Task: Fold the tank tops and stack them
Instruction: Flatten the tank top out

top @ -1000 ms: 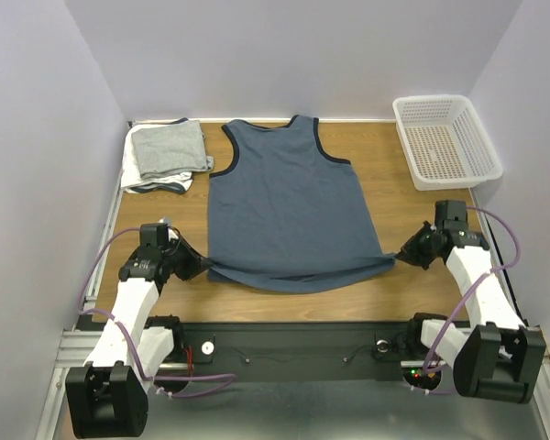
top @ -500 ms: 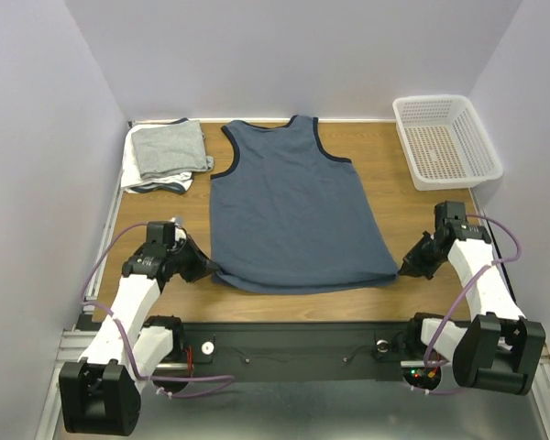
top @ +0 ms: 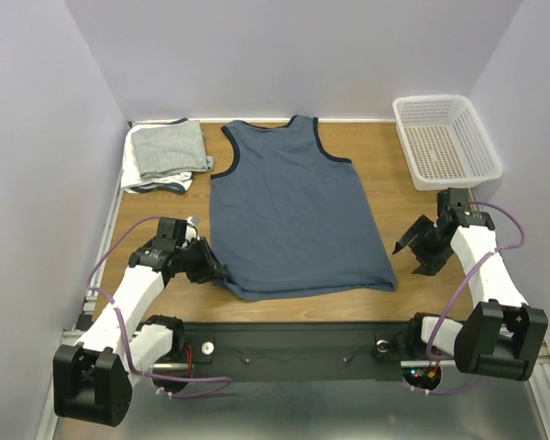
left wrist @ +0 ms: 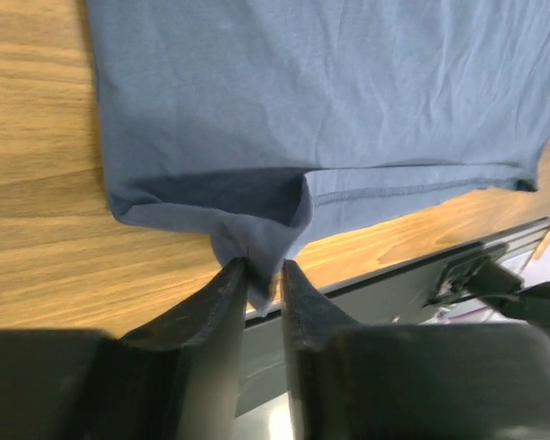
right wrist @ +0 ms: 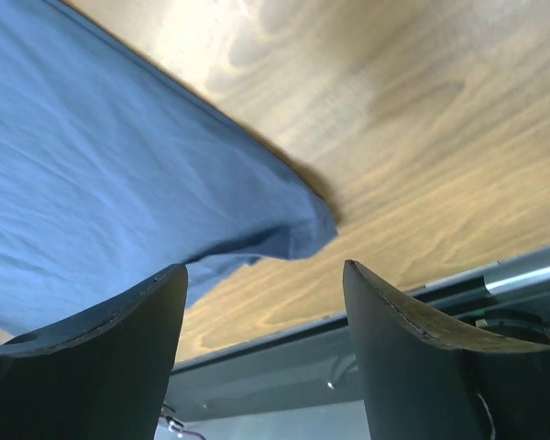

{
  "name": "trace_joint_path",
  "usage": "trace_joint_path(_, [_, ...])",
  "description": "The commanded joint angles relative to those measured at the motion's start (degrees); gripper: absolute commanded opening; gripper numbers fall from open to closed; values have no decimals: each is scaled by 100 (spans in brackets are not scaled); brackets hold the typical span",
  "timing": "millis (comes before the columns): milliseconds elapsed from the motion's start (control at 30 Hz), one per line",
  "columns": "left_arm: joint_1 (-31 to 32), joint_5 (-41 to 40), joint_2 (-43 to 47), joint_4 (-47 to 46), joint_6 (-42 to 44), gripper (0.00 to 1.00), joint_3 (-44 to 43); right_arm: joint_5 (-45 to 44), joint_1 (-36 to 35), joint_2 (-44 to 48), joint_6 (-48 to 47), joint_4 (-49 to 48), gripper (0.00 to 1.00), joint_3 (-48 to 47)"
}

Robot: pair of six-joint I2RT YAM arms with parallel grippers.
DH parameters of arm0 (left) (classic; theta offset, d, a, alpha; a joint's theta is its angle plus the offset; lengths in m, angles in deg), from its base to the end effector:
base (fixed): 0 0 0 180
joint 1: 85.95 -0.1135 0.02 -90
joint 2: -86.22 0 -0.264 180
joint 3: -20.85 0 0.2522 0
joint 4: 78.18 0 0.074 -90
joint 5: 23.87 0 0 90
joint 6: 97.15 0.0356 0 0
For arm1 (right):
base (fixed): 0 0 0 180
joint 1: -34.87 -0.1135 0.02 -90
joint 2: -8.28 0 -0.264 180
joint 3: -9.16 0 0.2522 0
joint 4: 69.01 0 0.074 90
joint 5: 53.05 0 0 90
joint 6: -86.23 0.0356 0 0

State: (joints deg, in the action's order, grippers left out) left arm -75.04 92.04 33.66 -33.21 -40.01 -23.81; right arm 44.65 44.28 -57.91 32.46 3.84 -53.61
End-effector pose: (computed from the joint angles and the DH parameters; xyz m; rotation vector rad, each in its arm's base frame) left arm 0.1672 -0.0481 0.2039 -0.2944 2.5612 -0.8705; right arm 0.1893 -0.0265 0.2338 1.1135 2.7074 0.2734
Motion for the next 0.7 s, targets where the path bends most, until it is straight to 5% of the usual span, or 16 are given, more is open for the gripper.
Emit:
trace_joint_path(0, [51,116,-9,71,157,10,-250,125,26,10,59,-580,73,-74])
trace_joint_path(33, [51,55,-27,79,149,0,-276,344,26,10,112,-766,72,14])
trace_joint_path(333, [51,54,-106,79,219,1,-338,505,-465,-999,412,-2832,63,-230])
trace_joint_path(533, [68,-8,87,220,333,50,-321,-444,-1169,-2274,8,-3298,63,-1654])
trace_joint_path(667, [68,361,342,-105,438,58,-119,-909,-1222,-2889,-448,-3492,66,-2365])
